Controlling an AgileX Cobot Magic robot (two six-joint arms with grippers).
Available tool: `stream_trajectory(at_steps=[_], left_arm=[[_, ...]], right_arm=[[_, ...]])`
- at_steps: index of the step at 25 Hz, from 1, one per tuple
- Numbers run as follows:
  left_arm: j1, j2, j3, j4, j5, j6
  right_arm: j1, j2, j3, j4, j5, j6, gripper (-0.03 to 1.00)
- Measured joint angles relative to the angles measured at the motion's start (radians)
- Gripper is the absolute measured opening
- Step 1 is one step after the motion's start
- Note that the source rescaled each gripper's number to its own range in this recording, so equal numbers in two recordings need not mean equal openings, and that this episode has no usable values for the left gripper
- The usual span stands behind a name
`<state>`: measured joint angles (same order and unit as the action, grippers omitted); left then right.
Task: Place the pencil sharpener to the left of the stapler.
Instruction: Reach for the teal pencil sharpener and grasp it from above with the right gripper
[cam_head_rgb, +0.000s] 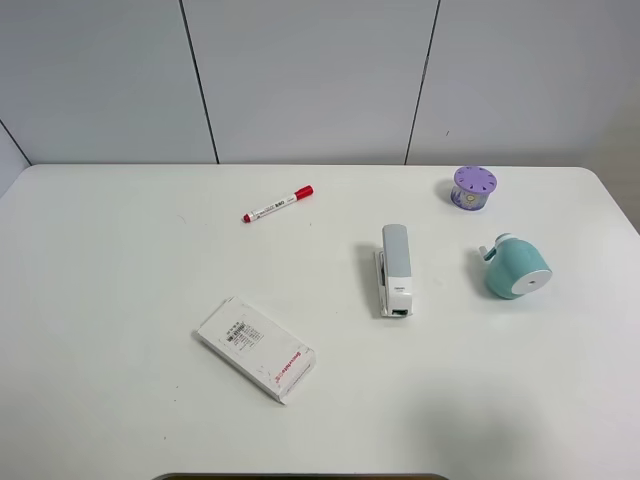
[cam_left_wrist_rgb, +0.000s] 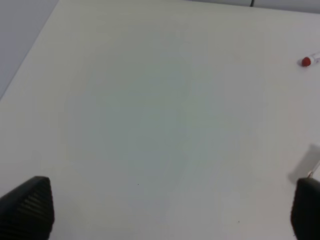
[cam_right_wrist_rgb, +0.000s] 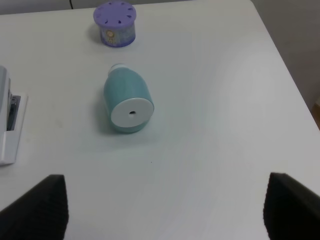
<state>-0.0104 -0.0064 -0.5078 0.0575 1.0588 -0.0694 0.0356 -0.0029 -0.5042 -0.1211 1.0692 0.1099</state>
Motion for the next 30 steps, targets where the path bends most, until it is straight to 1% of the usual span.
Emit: stream_trajectory(at_steps=[26,30], left_arm=[[0.0,0.0,0.0,0.0,0.0,0.0],[0.0,0.0,0.0,0.0,0.0,0.0]], right_arm=[[0.0,0.0,-0.002,0.0,-0.003,0.0,0.63],[0.0,0.066,-0.022,0.0,-0.003,0.0,0.63]])
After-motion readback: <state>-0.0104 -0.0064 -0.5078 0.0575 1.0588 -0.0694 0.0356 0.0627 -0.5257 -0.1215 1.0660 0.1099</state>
